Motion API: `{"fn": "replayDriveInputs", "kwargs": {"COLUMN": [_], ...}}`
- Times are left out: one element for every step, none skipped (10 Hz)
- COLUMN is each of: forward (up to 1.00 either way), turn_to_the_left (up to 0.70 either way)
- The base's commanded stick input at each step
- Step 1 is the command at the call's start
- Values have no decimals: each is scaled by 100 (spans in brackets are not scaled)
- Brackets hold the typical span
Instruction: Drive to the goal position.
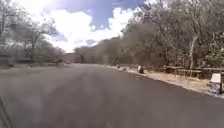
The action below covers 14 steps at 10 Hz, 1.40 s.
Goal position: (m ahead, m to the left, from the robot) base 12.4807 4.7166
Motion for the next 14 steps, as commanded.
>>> {"fn": "replayDriveInputs", "kwargs": {"forward": [70, 70, 70, 70, 70, 70, 70, 70, 70, 70, 70, 70, 70, 70], "turn_to_the_left": [0, 0, 0, 0, 0, 1, 2, 2, 2, 0, 0, 0, 0, 0]}}
